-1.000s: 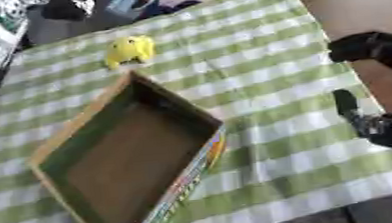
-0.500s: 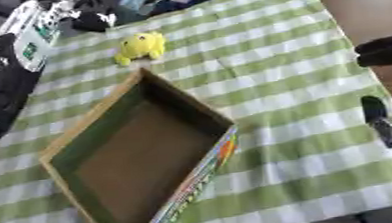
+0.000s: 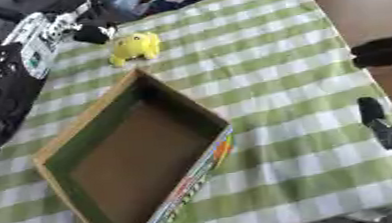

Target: Pick up objects on the table and place them in the box.

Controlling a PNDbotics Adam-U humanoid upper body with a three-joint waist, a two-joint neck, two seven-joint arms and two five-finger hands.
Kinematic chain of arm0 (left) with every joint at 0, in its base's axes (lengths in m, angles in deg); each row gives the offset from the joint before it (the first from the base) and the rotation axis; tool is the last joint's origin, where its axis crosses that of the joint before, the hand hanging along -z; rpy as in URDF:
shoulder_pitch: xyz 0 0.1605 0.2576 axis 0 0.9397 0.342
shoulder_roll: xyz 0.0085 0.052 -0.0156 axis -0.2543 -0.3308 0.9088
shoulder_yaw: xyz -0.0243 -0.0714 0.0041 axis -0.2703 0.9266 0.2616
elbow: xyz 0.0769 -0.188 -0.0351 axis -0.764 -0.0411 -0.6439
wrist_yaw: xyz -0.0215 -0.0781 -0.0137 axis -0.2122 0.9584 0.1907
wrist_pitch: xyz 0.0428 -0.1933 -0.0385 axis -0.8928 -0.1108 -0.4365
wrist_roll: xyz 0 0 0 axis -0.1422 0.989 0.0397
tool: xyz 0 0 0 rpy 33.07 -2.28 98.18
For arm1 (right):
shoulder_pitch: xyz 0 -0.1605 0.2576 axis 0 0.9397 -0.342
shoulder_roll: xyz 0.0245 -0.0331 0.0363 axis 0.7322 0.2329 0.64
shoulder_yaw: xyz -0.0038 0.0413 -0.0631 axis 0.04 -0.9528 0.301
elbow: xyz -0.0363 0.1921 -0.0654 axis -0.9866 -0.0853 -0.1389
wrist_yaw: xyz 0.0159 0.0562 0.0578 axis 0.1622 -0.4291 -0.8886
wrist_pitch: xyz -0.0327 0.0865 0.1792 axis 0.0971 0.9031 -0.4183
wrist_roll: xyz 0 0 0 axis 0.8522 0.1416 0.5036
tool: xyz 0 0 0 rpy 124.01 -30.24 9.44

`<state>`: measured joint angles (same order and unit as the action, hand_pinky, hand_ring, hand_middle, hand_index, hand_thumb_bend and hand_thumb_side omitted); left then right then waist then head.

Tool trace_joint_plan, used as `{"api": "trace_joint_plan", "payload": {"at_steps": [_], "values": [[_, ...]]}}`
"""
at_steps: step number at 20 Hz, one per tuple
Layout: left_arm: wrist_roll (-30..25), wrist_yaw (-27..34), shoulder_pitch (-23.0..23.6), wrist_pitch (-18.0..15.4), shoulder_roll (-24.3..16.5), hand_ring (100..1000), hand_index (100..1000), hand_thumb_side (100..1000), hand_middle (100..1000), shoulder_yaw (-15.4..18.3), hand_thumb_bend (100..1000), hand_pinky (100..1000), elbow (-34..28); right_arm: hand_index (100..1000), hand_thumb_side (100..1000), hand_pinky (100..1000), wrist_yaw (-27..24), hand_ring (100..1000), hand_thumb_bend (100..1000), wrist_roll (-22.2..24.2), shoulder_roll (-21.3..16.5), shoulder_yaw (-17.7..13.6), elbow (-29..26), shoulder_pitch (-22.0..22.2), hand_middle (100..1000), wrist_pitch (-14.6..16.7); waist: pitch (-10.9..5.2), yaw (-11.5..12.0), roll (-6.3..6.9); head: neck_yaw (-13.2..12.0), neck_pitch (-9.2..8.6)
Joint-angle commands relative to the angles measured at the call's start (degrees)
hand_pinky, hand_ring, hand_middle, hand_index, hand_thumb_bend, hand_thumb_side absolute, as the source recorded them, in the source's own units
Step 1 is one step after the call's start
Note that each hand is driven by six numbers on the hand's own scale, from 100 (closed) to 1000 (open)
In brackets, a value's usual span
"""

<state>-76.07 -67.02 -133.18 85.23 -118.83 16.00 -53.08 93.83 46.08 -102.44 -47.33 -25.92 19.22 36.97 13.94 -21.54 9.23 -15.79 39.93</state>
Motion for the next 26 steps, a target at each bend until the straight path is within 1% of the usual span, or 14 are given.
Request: {"api": "trace_joint_plan", "payload": {"at_steps": [1,6,11,14,19,21,26], "values": [[0.6,-1.3,-1.6,0.5,-0.7,748,883,459,726,1.2,129,784,0.9,818,100,843,-0.6,797,100,0.3,-0.9,0.0,-1.1,-0.9,822,0.1,-0.78,-0.2,-0.36,0.4,-0.81],[1.9,-2.5,-1.6,0.9,-0.4,747,886,432,726,1.7,114,781,2.2,818,100,843,-0.7,797,100,0.5,-0.8,0.1,-1.1,-1.1,822,0.1,-0.55,-0.6,-0.11,0.7,-1.19],[1.4,-2.4,-1.5,0.2,-0.3,764,903,410,746,1.8,165,791,2.7,818,100,843,-0.7,796,100,0.6,-0.7,0.2,-1.1,-1.2,822,0.1,-0.26,-0.9,0.06,0.9,-1.49],[-0.8,-1.9,-1.4,-0.9,-0.4,780,916,413,765,1.6,215,806,2.7,818,100,843,-0.7,796,100,0.6,-0.7,0.2,-1.1,-1.2,822,0.1,-0.11,-1.1,0.08,1.0,-1.55],[-4.2,-2.3,-1.7,-1.9,-0.8,796,928,412,782,1.5,248,821,1.8,818,100,843,-0.8,796,100,0.7,-0.7,0.2,-1.0,-1.2,822,0.0,-0.06,-1.2,0.12,1.1,-1.64],[-6.0,-2.2,-1.7,-2.5,-0.8,813,938,419,802,1.4,280,836,1.4,818,100,843,-0.8,796,100,0.7,-0.7,0.2,-1.0,-1.2,822,0.0,-0.04,-1.2,0.14,1.1,-1.69],[-9.6,-1.1,-2.1,-3.8,-1.9,818,938,427,807,1.5,291,843,-0.5,818,100,843,-0.8,796,100,0.6,-0.7,0.2,-0.9,-1.1,822,0.0,-0.15,-1.4,0.13,1.2,-1.66]]}}
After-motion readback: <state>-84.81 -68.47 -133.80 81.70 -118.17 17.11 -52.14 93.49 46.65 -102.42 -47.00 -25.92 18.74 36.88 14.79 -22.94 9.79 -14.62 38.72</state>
